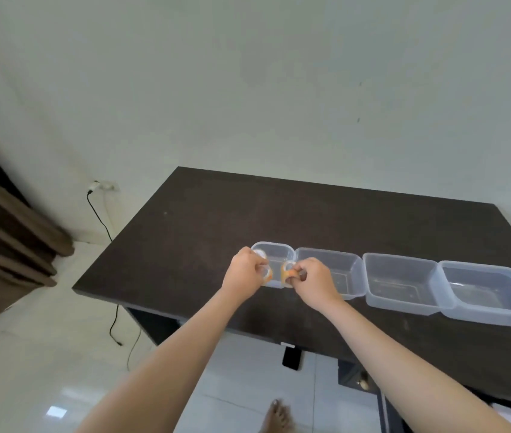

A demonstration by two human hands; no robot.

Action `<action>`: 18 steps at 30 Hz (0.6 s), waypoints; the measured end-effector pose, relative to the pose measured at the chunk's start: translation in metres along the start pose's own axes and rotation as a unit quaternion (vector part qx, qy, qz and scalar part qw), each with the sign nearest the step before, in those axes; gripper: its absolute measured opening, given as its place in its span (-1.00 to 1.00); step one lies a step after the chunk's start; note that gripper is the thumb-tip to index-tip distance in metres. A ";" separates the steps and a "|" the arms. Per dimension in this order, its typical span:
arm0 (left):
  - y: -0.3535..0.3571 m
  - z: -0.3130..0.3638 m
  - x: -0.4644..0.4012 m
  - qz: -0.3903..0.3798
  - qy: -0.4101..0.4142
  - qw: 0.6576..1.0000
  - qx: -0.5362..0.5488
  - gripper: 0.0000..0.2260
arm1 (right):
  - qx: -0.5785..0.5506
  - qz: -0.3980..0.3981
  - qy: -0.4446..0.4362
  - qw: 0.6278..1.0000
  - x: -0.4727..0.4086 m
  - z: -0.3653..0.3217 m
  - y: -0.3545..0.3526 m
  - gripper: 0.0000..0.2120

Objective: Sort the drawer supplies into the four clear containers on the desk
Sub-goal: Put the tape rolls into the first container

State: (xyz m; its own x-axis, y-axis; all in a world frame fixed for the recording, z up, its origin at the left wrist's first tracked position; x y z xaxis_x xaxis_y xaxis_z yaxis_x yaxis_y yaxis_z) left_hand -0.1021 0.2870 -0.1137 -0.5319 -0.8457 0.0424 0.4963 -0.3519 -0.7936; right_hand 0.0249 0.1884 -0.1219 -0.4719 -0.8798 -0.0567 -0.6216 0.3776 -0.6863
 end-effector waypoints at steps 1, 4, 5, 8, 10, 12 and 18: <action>0.001 -0.002 -0.012 -0.007 -0.001 1.000 -0.006 -0.76 | 0.007 -0.006 0.006 1.000 -0.013 0.001 0.003 -0.87; 0.012 -0.009 -0.042 -0.053 0.002 0.997 -0.047 -0.75 | 0.025 -0.042 0.031 0.998 -0.044 0.004 0.017 -0.89; 0.017 -0.012 -0.051 -0.067 0.003 0.996 -0.062 -0.75 | 0.030 -0.054 0.039 0.997 -0.053 0.006 0.023 -0.90; 0.030 -0.019 -0.072 -0.098 0.001 0.991 -0.091 -0.75 | 0.043 -0.086 0.054 0.994 -0.074 0.014 0.040 -0.90; 0.039 -0.019 -0.081 -0.117 0.004 0.988 -0.098 -0.75 | 0.055 -0.112 0.059 0.990 -0.084 0.019 0.049 -0.91; 0.050 -0.017 -0.086 -0.138 0.009 0.984 -0.113 -0.76 | 0.079 -0.141 0.058 0.985 -0.091 0.023 0.055 -0.92; 0.063 -0.023 -0.094 -0.167 -0.005 0.976 -0.142 -0.74 | 0.126 -0.198 0.031 0.972 -0.097 0.024 0.060 -0.85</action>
State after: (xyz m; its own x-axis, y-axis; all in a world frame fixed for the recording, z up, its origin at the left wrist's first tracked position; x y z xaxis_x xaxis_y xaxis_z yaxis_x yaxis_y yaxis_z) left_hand -0.0369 0.3534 -0.1813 -0.6249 -0.7064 0.3325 0.0847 -0.4847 -0.8706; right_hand 0.0487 0.2897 -0.1750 -0.2685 -0.9198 0.2861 -0.5930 -0.0762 -0.8016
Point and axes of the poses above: each hand's wrist, its own x-axis away from the middle knuckle, its own y-axis out of the palm, z = x × y, the point moved 10 cm from there along -x, towards the middle knuckle, and after that the axes turned 6 degrees about -y, right-handed, at the moved point
